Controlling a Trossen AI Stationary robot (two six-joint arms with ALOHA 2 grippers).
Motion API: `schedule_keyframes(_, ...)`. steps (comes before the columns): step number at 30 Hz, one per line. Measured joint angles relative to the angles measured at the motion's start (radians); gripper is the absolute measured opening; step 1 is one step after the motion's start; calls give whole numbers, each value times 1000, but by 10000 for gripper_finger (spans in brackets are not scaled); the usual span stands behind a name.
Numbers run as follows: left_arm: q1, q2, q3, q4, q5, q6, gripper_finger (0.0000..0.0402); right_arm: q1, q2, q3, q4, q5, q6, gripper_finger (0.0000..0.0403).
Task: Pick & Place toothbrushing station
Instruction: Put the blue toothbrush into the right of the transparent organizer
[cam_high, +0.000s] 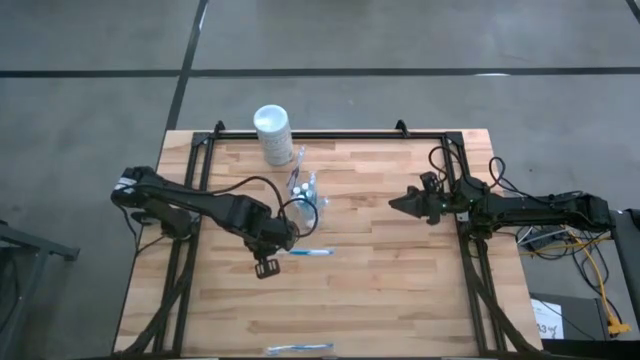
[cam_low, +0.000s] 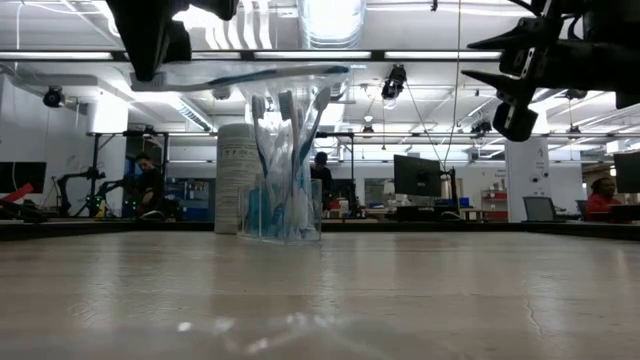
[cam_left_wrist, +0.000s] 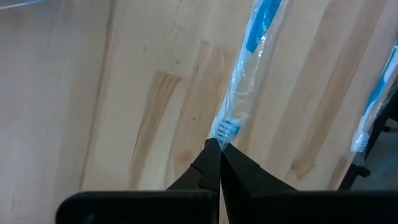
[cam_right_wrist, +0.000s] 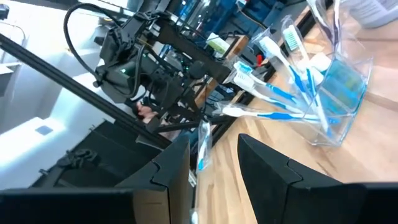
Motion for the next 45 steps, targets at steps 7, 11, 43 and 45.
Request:
schedule_keyframes(7, 0, 0, 8, 1, 0, 4, 5, 0, 4, 0, -1, 13, -8, 132)
schedule_keyframes(11, 0, 0, 7, 1, 0, 5, 5, -1, 18, 0, -1, 38, 80, 132)
schedule_keyframes(43, -1, -2, 6, -3, 0, 32, 5, 243, 793, 748, -685, -401, -252, 180)
schedule_keyframes(45, -1, -2, 6, -9, 0, 32, 5, 243, 823, 824, -773, -391, -303, 172)
